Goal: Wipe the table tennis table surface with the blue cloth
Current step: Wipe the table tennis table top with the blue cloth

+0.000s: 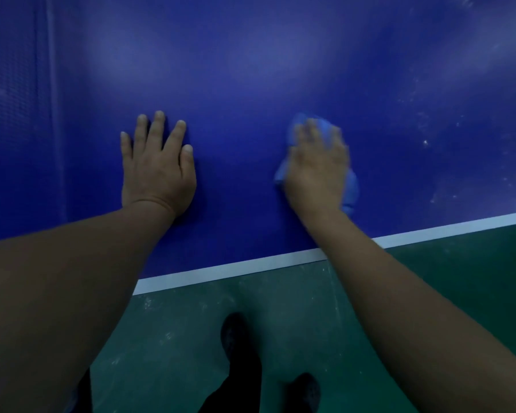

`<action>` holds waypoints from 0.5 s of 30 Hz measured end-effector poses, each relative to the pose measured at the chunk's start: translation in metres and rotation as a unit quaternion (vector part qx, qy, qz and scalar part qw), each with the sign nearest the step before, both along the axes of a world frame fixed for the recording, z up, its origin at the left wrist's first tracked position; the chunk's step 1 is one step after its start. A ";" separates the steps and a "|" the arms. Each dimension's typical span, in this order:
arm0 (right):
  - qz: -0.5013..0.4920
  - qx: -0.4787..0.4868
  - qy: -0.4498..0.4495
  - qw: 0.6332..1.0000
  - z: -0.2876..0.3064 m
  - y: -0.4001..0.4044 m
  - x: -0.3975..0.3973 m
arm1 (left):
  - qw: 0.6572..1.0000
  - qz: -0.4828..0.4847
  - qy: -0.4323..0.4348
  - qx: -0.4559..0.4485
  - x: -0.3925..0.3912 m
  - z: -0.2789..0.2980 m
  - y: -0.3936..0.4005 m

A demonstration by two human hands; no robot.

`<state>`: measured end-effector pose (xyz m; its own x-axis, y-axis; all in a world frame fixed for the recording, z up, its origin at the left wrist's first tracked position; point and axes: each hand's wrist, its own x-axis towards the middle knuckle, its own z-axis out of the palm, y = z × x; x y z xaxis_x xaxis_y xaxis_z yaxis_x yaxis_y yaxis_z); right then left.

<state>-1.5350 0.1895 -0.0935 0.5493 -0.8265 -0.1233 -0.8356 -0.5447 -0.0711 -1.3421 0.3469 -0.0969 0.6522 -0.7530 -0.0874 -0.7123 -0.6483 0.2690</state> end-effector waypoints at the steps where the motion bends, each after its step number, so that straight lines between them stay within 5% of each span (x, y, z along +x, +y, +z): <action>1: -0.058 -0.015 0.015 0.998 0.001 -0.011 -0.030 | 1.000 0.000 0.001 -0.001 0.000 0.000 0.000; 4: -0.238 -0.012 0.012 0.971 0.012 -0.026 -0.113 | 1.000 -0.001 0.003 0.005 0.000 -0.002 0.000; 7: -0.316 -0.016 -0.005 0.949 0.012 -0.019 -0.104 | 1.000 -0.001 0.003 0.007 0.001 -0.002 0.001; 13: 0.056 0.004 0.016 0.998 0.005 0.041 -0.006 | 1.000 -0.005 -0.001 0.013 0.000 -0.001 0.002; 15: 0.020 -0.008 0.026 0.999 0.007 0.018 -0.037 | 1.000 -0.014 -0.005 0.022 0.000 -0.002 0.001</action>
<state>-1.5724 0.2078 -0.0868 0.5745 -0.8065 -0.1401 -0.8159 -0.5780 -0.0184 -1.3421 0.3484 -0.0987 0.6328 -0.7660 -0.1132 -0.7325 -0.6395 0.2334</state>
